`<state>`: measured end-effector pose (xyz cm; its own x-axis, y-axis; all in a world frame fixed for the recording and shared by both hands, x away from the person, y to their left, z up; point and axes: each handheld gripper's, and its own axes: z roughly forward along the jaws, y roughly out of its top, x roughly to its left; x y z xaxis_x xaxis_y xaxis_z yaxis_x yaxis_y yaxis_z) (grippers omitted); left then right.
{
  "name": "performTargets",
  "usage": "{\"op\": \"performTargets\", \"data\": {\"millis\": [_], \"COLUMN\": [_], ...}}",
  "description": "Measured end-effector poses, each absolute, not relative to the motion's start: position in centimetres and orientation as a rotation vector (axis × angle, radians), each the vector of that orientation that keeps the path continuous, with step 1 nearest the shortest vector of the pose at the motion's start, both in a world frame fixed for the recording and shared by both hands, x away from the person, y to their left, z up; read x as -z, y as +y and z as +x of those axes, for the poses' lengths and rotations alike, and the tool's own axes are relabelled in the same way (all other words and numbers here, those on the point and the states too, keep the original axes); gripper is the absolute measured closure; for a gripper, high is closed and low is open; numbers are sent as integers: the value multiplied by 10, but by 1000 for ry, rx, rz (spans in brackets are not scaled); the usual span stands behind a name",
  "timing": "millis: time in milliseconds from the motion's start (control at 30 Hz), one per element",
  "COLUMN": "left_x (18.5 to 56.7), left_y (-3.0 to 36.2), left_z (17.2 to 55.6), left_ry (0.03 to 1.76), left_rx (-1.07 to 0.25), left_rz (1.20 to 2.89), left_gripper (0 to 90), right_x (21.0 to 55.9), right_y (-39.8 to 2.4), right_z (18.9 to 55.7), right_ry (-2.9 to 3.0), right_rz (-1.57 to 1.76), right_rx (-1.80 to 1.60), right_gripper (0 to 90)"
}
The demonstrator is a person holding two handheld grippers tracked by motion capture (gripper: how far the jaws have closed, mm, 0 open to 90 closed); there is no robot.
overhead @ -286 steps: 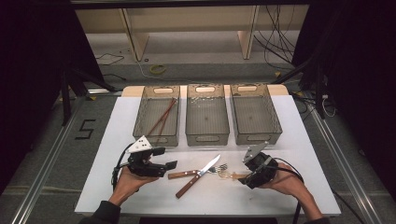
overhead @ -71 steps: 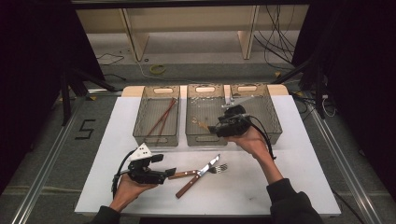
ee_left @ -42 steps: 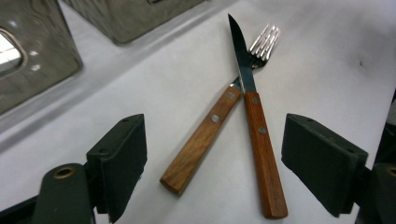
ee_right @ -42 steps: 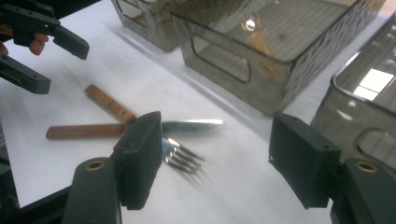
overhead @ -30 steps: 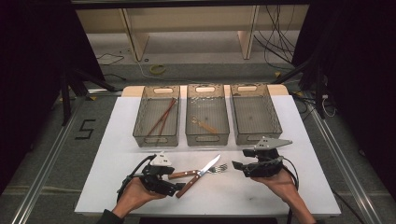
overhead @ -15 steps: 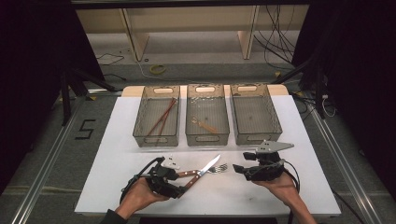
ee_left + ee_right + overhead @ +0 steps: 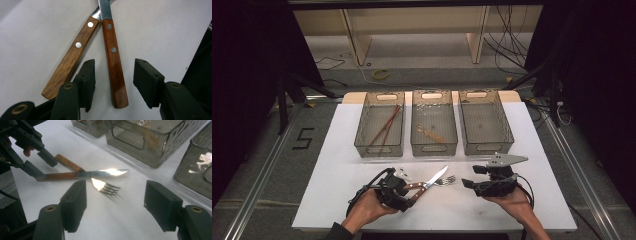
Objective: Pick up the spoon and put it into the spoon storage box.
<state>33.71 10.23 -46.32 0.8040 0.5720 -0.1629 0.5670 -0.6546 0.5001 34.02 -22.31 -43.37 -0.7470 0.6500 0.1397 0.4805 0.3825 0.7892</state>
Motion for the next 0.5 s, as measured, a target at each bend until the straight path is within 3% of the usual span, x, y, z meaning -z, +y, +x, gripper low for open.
{"op": "performTargets", "data": {"millis": [500], "left_x": [466], "left_y": [93], "left_z": [337], "left_ry": [848], "left_rx": [13], "left_rz": [2503], "left_gripper": [588], "right_x": [437], "right_y": [-224], "right_z": [337], "right_ry": [2456], "right_rz": [1015], "right_rx": [-1295], "right_gripper": [352]}}
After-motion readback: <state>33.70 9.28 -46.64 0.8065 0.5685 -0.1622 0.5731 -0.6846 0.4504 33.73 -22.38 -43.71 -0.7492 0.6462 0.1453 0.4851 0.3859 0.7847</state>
